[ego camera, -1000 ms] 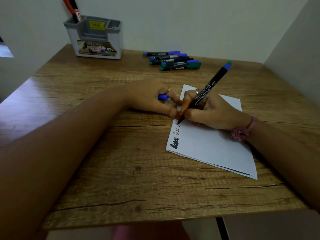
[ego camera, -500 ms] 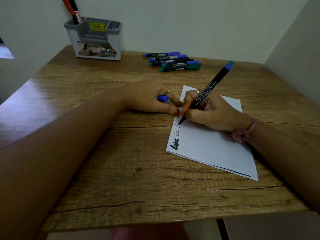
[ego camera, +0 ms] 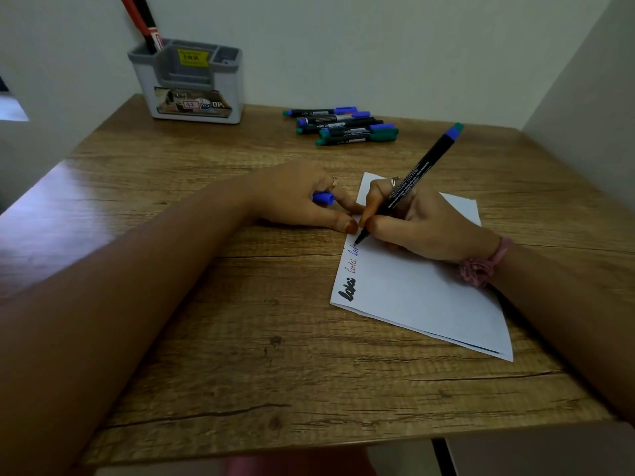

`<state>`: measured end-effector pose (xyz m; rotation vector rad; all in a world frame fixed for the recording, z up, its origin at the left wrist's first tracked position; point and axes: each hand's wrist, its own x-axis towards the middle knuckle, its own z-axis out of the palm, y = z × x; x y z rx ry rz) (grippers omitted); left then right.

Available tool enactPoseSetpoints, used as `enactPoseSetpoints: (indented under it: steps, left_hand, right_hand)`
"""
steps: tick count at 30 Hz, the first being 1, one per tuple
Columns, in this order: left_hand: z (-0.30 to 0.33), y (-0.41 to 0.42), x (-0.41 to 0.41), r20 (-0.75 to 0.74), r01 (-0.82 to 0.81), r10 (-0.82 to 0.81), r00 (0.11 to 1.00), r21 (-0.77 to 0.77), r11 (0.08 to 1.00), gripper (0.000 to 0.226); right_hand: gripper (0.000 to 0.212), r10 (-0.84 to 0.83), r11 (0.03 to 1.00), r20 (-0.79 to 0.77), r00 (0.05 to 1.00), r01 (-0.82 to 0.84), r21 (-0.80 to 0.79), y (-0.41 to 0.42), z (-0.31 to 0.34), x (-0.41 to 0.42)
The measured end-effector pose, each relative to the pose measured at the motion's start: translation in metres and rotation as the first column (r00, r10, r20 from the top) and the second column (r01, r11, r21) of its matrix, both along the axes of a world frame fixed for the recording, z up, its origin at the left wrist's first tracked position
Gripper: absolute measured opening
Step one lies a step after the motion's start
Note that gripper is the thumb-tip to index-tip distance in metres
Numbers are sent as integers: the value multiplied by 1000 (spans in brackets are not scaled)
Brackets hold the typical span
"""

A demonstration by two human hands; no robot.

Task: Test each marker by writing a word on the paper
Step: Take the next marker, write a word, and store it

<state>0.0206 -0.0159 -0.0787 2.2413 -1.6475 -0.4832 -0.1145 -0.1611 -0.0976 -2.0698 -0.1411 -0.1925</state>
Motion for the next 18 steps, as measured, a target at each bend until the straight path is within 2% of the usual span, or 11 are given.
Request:
enactPoseSetpoints:
  steps: [2,4,8,11,16,18]
  left_hand:
    - [0,0,0,-1,0,0,1000,-11,1000,41]
    - [0,0,0,12,-7,7,1000,1,1000,39]
    - [1,0,0,14,-6,5,1000,3,1000,38]
    - [2,0,-1,27,-5,5,1000,10,1000,37]
    - [1,0,-1,15,-9,9,1000,1,1000,39]
    - [1,-1,-1,13,-8,8,1000,0,1000,40]
  right_hand:
    - [21,8,1000,-7,1000,-8,17,-1,-1,0]
    - [30,6,1000,-2,1000,-6,31,0,0,0]
    - [21,16,999,-3,1000,-16,43,2,2,0]
    - [34,-2,999,18,1000,1,35,2,1,0]
    - [14,6,1000,7,1000,-6,8,1,-1,-1]
    - [20,-2,1000,10,1000,2,10,0,-1,-1]
